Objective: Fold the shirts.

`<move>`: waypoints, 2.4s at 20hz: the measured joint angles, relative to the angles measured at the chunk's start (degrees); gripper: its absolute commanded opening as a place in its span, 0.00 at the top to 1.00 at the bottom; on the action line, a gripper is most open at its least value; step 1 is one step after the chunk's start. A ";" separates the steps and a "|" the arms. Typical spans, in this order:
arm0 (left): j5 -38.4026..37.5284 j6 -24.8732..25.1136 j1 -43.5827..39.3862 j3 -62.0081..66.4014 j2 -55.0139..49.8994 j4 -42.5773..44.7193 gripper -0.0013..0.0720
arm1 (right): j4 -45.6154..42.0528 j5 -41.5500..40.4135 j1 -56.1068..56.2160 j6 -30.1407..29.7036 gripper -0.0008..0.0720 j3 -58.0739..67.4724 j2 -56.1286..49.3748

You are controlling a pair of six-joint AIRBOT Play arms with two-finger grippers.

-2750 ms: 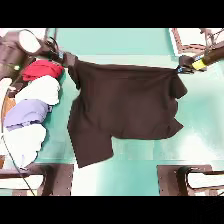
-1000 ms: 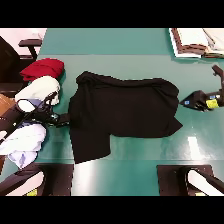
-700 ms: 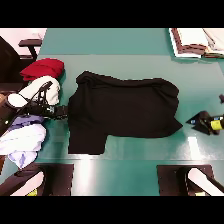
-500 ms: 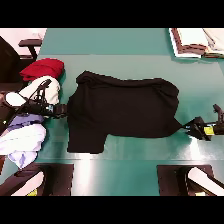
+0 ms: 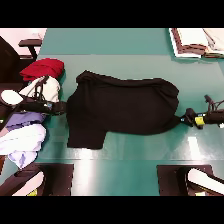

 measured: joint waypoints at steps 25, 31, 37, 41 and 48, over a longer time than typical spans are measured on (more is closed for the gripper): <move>-11.87 -6.84 0.02 66.51 5.22 7.34 0.95 | -16.46 24.76 3.63 13.25 0.97 71.32 14.01; -13.70 -6.60 0.02 44.61 -8.35 7.85 0.95 | -23.71 27.47 13.60 13.90 0.97 56.81 -2.03; -3.30 -3.06 0.00 40.02 -26.80 4.17 0.95 | -25.75 22.14 16.65 14.03 0.97 59.19 -20.72; 1.36 -1.60 0.04 45.51 -33.68 1.75 0.95 | -25.90 19.26 17.11 14.05 0.97 67.91 -28.35; -10.10 0.66 -1.36 45.27 -36.35 6.71 0.95 | -26.21 20.74 17.11 12.37 0.97 62.36 -26.21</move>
